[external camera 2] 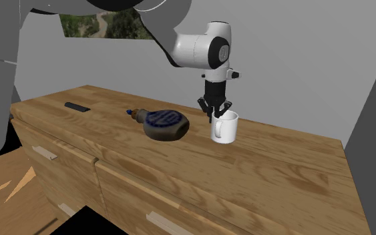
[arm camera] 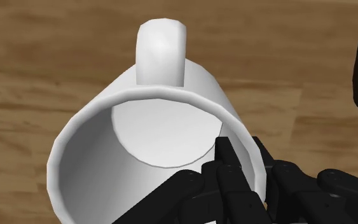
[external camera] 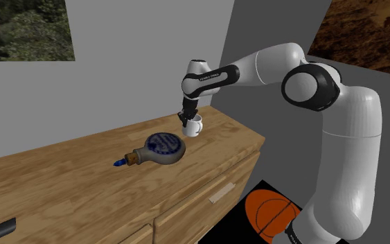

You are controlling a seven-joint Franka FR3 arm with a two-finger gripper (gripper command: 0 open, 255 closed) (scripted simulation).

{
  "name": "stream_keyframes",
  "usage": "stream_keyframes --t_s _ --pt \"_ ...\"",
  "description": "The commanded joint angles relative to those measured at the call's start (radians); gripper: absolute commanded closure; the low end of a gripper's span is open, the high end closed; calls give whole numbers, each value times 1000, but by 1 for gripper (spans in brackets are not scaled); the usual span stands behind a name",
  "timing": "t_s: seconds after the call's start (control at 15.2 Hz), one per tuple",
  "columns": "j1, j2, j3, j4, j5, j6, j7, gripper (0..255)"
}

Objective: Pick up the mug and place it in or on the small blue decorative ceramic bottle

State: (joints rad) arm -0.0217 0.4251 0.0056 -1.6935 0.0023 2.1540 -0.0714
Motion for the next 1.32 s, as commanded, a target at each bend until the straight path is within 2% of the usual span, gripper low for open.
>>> stream_keyframes --t_s 0.0,1.25 --pt "0 -8 0 13 0 -21 0 255" --pt "0 -76 0 172 0 -248 1 255"
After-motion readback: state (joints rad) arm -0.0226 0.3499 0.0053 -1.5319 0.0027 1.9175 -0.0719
